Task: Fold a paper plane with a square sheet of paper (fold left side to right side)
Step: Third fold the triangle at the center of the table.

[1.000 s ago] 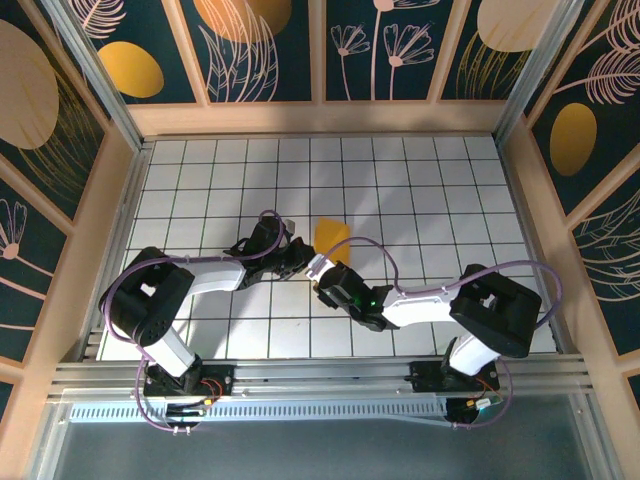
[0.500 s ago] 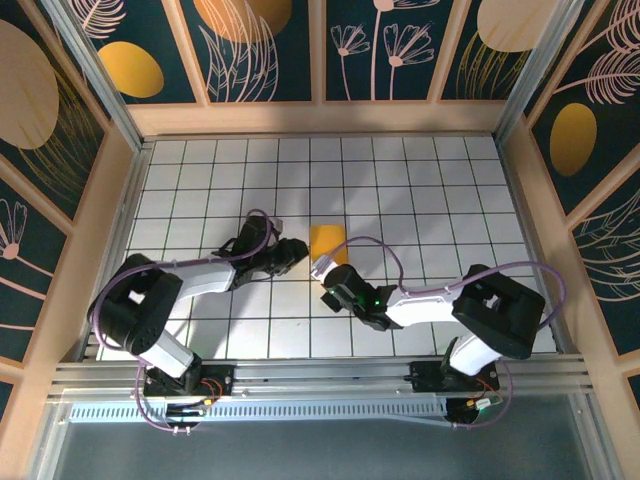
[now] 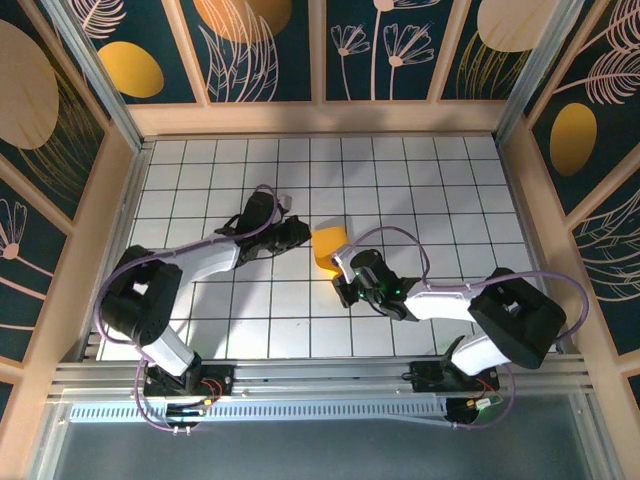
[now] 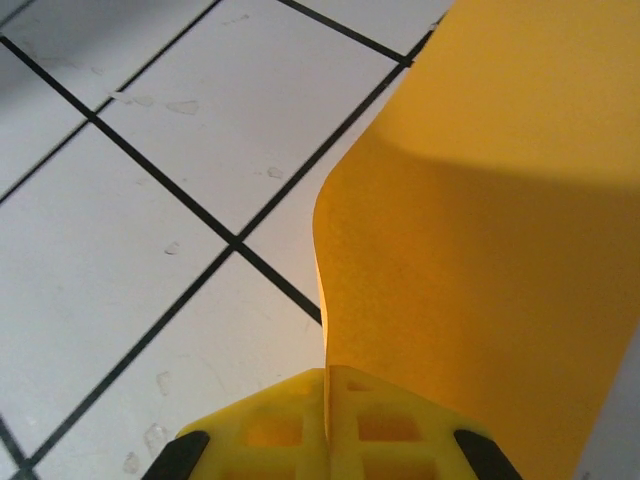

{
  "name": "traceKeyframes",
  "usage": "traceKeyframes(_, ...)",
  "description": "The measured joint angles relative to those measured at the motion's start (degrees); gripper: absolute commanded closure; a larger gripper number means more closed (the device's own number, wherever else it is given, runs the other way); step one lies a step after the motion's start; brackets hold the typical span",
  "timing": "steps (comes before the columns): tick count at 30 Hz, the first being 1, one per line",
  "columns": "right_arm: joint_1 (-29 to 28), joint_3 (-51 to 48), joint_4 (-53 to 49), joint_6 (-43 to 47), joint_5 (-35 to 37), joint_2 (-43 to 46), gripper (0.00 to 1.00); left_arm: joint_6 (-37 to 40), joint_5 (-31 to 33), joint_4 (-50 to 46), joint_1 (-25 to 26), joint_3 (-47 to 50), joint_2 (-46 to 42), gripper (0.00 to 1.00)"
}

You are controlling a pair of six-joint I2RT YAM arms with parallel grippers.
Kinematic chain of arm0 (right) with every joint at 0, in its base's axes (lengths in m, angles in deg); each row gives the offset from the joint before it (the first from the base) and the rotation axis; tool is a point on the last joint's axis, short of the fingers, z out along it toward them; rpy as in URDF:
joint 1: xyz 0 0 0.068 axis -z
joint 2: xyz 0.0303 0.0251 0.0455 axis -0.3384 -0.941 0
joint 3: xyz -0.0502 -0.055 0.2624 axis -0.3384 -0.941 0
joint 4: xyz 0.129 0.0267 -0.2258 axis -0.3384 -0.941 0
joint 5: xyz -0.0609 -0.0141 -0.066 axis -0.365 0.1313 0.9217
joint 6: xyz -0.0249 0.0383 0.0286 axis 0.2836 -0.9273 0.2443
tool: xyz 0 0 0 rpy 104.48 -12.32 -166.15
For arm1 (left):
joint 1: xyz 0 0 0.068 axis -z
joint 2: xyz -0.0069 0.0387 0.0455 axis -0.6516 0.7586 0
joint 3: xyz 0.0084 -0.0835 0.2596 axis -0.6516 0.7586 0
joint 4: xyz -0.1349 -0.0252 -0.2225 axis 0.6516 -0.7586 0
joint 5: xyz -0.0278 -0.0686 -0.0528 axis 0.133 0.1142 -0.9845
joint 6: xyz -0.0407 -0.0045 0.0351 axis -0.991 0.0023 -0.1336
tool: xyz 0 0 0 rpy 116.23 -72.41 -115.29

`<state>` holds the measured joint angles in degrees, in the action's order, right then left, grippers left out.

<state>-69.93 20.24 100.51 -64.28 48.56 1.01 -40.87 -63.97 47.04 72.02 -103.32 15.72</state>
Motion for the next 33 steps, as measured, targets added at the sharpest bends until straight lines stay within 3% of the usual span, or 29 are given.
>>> traceKeyframes(12,3.19,-0.24,0.59,-2.89,-6.93,0.00,1.00,5.03,-2.97,-3.76,3.89,-9.05,15.85,0.99)
traceKeyframes(33,7.54,0.28,-0.44,-6.12,-14.27,-2.05,1.00,10.38,-0.96,-6.05,4.24,-11.04,18.71,1.00)
